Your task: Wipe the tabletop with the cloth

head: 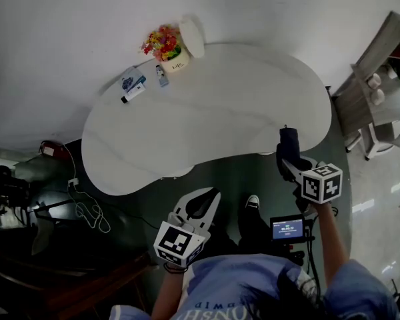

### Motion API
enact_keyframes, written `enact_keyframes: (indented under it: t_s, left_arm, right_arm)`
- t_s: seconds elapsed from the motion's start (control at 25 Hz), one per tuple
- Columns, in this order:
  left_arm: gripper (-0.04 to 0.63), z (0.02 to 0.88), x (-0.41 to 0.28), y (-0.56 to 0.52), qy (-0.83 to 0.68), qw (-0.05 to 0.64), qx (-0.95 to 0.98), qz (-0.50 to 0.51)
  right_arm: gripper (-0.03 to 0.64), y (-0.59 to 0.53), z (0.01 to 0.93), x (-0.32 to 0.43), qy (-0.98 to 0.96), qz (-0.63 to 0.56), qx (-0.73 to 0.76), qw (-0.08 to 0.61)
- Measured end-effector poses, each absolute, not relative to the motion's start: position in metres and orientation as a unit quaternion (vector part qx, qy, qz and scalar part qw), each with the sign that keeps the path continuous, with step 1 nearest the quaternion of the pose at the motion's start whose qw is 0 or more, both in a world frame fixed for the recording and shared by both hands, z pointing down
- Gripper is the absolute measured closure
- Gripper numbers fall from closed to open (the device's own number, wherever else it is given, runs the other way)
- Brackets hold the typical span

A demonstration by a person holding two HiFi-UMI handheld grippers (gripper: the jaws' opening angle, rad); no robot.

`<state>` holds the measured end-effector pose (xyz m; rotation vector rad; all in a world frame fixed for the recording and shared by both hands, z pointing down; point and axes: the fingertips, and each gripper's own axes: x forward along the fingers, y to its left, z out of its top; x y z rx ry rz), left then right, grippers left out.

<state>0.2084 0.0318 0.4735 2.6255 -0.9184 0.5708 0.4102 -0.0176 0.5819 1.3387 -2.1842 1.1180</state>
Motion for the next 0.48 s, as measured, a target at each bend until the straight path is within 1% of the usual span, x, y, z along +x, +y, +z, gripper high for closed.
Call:
enact_keyframes:
  t_s: [0.28,0.48]
  left_arm:
    - [0.580,0.451,0.191,0.057,-0.297,0.120,0.930,0.180]
    - [0.580,0.439,0.148,0.093,-0.291,0.104,0.936,0.170]
  right_arm:
    - [0.543,0.025,0.561,0.379,-0.760,0.390,0.502,0.135]
    - [0.543,0.067,0.542,0.344,-0.751,0.382,0.527,0.108]
